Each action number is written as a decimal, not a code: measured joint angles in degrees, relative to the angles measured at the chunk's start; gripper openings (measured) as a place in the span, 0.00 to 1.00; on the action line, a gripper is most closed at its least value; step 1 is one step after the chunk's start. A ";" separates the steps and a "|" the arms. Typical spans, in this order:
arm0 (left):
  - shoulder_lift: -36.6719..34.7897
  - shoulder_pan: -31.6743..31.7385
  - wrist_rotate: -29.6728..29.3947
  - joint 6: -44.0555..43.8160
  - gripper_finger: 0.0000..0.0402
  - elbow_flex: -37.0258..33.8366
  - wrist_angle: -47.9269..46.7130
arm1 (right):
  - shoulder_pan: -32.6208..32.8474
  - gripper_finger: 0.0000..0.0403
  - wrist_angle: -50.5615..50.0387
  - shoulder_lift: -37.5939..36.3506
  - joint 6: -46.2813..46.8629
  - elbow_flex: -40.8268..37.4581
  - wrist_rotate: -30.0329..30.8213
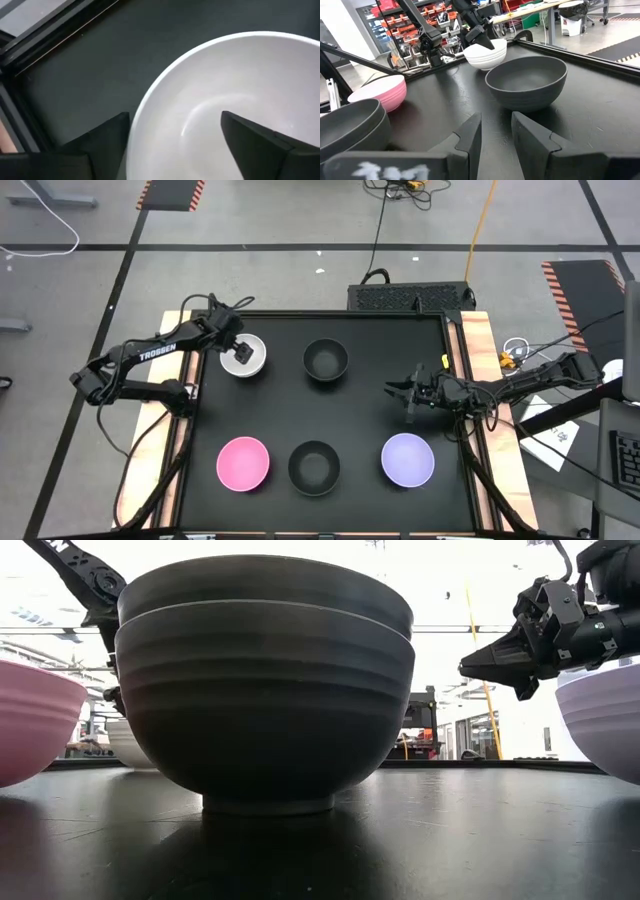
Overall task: Nest bowls inside each other
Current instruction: Stack the white bowl on top of the stacked black bowl
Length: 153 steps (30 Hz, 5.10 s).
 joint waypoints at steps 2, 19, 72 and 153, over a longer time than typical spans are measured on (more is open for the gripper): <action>0.00 0.00 0.10 -0.01 0.70 0.00 -0.09 | 0.01 0.24 0.00 -0.01 0.00 0.00 0.00; 0.00 0.00 1.25 0.28 0.16 0.00 -1.44 | 0.01 0.24 0.19 0.00 0.17 0.00 -0.01; -9.25 -0.92 10.86 5.63 0.01 0.42 0.59 | 0.01 0.24 0.20 0.00 0.22 -0.02 -0.02; 17.55 -58.50 6.21 -3.35 0.01 44.00 -23.05 | 0.00 0.24 0.63 -0.02 0.79 0.00 0.00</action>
